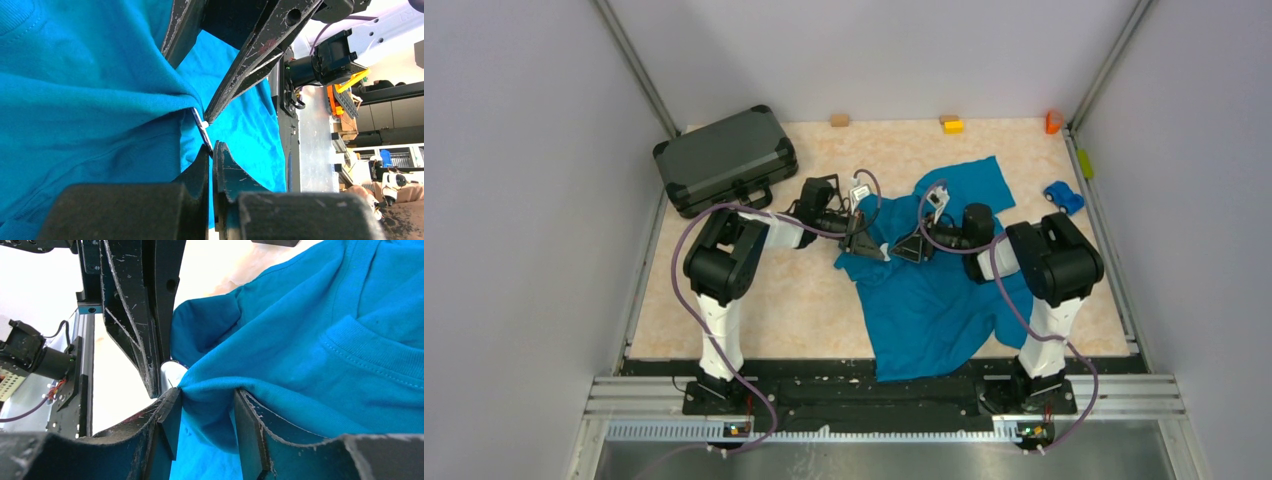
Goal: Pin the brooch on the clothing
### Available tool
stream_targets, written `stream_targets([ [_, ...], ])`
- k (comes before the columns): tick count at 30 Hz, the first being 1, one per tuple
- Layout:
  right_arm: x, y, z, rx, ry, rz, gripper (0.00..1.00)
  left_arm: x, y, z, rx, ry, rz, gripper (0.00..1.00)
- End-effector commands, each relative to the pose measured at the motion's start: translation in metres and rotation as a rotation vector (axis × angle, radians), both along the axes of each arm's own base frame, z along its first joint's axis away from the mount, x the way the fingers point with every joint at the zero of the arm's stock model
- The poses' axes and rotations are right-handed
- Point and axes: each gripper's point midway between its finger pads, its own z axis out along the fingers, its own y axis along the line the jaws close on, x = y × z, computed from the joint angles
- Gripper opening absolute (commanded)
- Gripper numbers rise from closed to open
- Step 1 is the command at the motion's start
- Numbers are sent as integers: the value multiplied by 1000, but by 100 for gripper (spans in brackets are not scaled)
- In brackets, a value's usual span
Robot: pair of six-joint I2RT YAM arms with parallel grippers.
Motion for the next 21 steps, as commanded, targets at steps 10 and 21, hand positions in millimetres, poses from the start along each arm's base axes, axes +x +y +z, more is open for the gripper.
stream_targets([
  [10, 3, 17, -7, -101, -54, -39, 41, -8, -15, 36, -118, -119, -114, 0],
  [21, 4, 25, -12, -154, -55, -36, 40, -8, -15, 35, -118, -119, -114, 0],
])
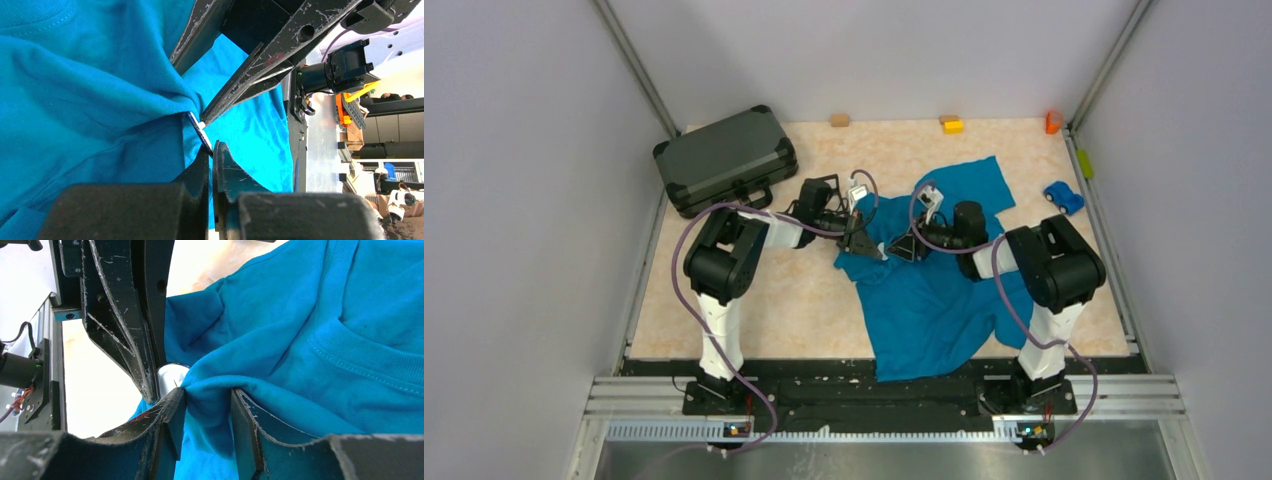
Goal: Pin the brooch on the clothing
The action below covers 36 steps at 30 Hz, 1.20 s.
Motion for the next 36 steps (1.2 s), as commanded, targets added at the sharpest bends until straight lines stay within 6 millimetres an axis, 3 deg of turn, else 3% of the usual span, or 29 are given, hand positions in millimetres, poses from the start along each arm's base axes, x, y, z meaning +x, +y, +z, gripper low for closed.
stream_targets([
  [1, -4, 17, -3, -58, -28, 21, 40, -16, -19, 44, -153, -131, -163, 0],
  [36, 15, 23, -23, -240, 63, -57, 35, -20, -20, 47, -164, -139, -181, 0],
])
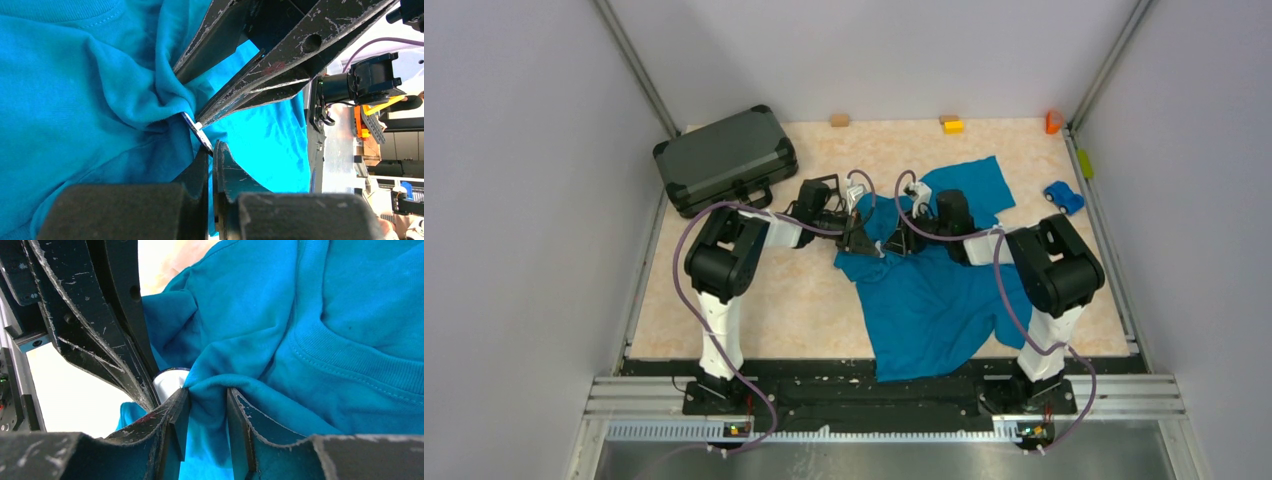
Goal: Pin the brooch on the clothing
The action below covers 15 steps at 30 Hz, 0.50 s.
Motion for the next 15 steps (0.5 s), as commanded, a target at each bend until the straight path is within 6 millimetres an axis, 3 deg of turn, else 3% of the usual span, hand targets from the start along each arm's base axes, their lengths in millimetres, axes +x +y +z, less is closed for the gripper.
stream_targets([
  [1, -1, 15, -10, -64, -18, 25, 35, -34, -25, 61, -208, -120, -254, 0],
  [9, -4, 21, -17, -76, 5, 51, 35, -35, -25, 62, -213, -132, -258, 0],
  [15, 5, 13, -21, -108, 16, -42, 33, -35, -25, 62, -212, -131, -256, 0],
])
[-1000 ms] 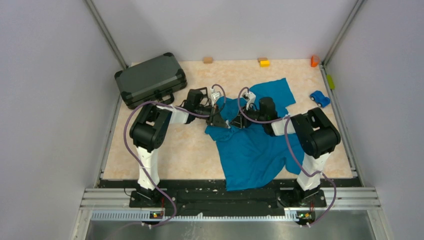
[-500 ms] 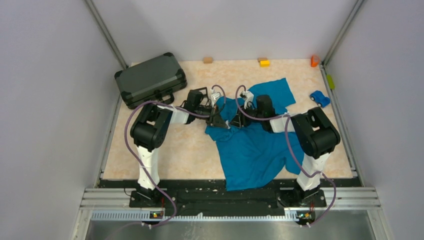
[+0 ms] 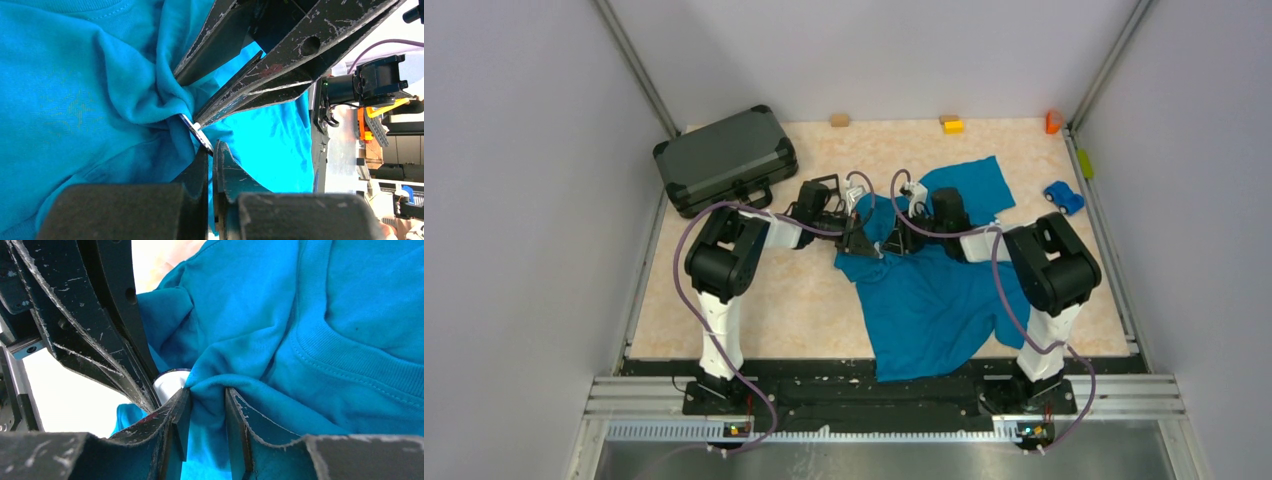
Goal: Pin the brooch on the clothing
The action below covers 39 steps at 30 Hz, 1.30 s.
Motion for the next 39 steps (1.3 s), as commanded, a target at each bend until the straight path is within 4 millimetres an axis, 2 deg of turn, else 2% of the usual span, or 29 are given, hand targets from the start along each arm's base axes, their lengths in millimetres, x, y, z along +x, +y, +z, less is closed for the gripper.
stream_targets([
  [1, 7, 8, -15, -71, -18, -70, 32, -35, -26, 66, -223, -136, -265, 0],
  [6, 12, 1, -6, -60, -50, -143, 32, -33, -24, 64, -213, -139, -256, 0],
  [11, 13, -5, 12, -36, -104, -187, 32, -26, -18, 59, -197, -132, -231, 0],
  [21, 9, -7, 31, 0, -148, -190, 33, -18, -14, 51, -159, -133, -192, 0],
  [28, 1, -7, 45, 29, -167, -174, 39, -5, -10, 41, -108, -124, -128, 0],
  [39, -4, -21, 63, 7, -205, -220, 48, 2, -6, 41, -90, -129, -88, 0],
])
